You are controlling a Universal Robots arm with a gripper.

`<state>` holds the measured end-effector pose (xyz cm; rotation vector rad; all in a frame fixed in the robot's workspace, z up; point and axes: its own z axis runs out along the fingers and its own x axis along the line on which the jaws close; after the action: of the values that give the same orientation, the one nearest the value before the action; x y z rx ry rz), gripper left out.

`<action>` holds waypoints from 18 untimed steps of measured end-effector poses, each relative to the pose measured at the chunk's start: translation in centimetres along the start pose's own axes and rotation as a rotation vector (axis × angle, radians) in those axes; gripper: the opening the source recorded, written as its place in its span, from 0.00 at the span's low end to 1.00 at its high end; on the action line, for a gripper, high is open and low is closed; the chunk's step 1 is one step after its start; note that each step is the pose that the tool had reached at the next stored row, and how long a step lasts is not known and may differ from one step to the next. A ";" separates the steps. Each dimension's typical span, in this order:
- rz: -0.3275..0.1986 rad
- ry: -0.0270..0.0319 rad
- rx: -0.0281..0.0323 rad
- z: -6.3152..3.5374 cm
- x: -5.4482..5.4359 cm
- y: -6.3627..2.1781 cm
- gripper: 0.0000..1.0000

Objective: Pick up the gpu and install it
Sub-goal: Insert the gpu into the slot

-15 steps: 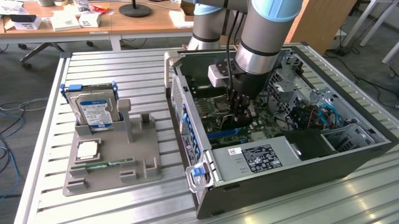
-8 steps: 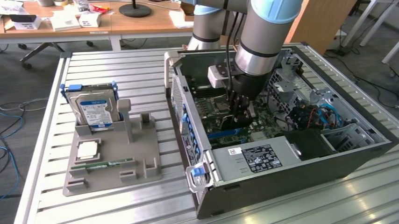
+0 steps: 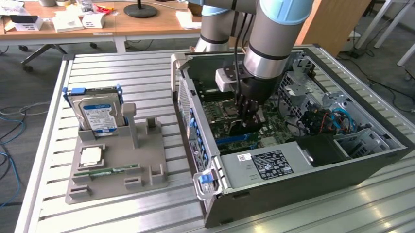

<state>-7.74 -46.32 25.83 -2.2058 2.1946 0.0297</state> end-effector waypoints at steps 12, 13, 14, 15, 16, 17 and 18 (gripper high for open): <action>0.000 0.0001 -0.0001 0.18 -0.1 0.15 0.26; 0.000 0.0001 -0.0001 0.20 -0.2 0.16 0.26; 0.000 0.0001 -0.0001 0.21 -0.2 0.17 0.26; 0.000 0.0001 -0.0001 0.22 -0.2 0.18 0.26; 0.000 0.0002 -0.0001 0.22 -0.2 0.18 0.26; 0.000 0.0002 -0.0001 0.23 -0.2 0.20 0.26; 0.000 0.0000 0.0000 0.25 -0.2 0.23 0.26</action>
<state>-7.97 -46.12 25.59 -2.2056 2.1948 0.0298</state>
